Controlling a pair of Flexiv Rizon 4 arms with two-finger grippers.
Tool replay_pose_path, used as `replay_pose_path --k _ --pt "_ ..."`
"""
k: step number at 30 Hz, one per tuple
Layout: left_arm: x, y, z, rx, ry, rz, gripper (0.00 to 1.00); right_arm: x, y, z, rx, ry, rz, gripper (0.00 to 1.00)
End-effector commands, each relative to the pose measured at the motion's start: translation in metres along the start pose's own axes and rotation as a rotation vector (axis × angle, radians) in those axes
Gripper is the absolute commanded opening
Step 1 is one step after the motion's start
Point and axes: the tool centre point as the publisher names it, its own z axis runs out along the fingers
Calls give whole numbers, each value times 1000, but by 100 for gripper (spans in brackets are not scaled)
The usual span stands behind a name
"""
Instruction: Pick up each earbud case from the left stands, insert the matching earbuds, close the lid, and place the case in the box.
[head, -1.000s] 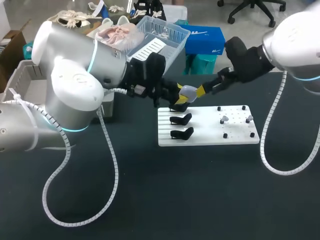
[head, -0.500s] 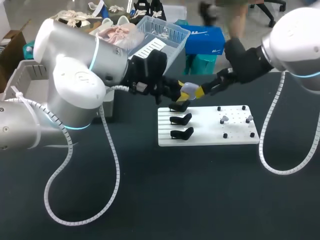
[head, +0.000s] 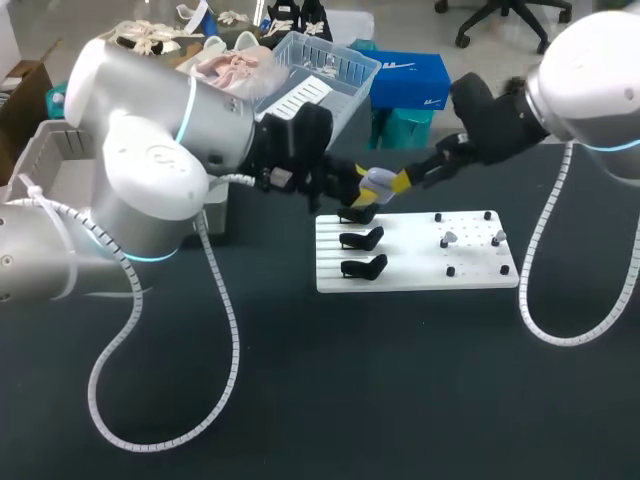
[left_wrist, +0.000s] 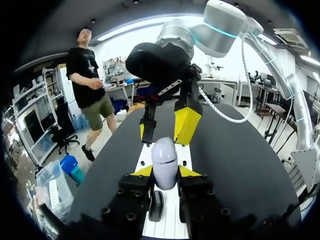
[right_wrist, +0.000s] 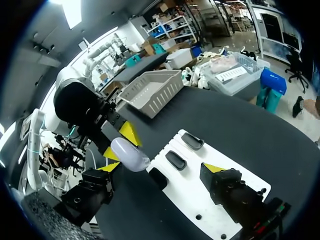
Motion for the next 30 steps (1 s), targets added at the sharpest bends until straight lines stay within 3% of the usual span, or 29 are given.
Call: replay_pose_path --k 1,16,22,30 --pt "1 -3 -2 2 -1 6 0 1 0 -3 6 -5 -1 100" --pt "5 -5 -5 22 -15 3 0 -3 -1 -37 94 -41 -7 100" --pt "-2 -1 -10 23 -90 9 0 8 1 -54 154 -57 2 100" --pt "-18 0 -17 13 -268 39 0 31 4 -63 214 -79 14 100"
